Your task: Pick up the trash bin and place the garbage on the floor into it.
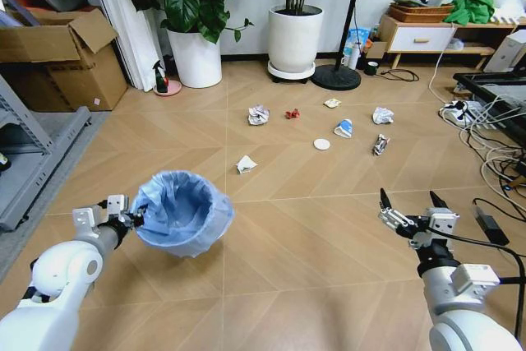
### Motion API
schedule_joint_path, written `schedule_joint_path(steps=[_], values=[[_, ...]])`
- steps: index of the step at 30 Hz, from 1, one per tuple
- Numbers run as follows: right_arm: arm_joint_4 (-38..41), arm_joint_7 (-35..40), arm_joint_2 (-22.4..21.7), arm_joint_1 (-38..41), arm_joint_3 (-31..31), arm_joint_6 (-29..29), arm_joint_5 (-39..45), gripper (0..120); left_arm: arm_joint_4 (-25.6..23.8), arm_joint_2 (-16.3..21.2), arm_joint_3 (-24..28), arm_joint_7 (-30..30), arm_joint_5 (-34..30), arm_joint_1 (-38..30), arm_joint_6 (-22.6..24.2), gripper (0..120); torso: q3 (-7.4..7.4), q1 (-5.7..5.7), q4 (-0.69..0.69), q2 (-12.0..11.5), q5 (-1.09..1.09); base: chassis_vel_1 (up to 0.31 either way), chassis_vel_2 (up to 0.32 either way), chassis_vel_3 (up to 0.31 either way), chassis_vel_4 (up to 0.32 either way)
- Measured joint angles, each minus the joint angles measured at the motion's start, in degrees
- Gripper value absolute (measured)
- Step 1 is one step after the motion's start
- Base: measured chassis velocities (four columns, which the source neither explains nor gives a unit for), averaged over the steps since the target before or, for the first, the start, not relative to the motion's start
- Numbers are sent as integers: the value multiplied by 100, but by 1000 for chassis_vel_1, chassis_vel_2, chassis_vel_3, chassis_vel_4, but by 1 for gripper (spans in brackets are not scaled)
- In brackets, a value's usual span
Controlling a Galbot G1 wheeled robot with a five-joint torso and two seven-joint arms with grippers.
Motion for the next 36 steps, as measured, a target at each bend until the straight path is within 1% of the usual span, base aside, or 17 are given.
schedule_joint_path(steps=[2, 3, 5, 10, 15, 27, 36], values=[[8, -1, 0, -10, 7, -6, -9, 100, -183, -96, -29, -107, 21, 113, -6, 0, 0, 0, 1, 0, 0, 0, 0, 0, 0], [8, -1, 0, -10, 7, -6, -9, 100, -183, -96, -29, -107, 21, 113, -6, 0, 0, 0, 1, 0, 0, 0, 0, 0, 0], [18, -3, -6, -27, 34, -13, -36, 100, -404, -231, -97, -147, 214, 294, -34, 0, 0, 0, 0, 0, -1, 0, 0, 0, 0], [42, -7, -22, -48, 69, -23, -55, 100, -681, -434, -231, -79, 608, 606, -118, 0, 0, 0, 1, 0, 0, 0, 0, 0, 0], [46, -36, -22, -57, 62, -36, -133, 100, -896, -546, -269, -38, 721, 807, -131, 0, 0, 0, 1, 0, 0, 0, 0, 0, 0], [63, -106, -16, -102, 27, -4, -187, 100, -1059, -552, -252, -4, 834, 933, -137, 0, -1, -1, 1, 0, -1, -15, 9, 9, -10], [71, -113, -13, -101, -8, 9, -204, 100, -1123, -558, -226, -3, 853, 949, -143, 0, 0, 0, 0, -1, 0, -125, 113, 130, -129]])
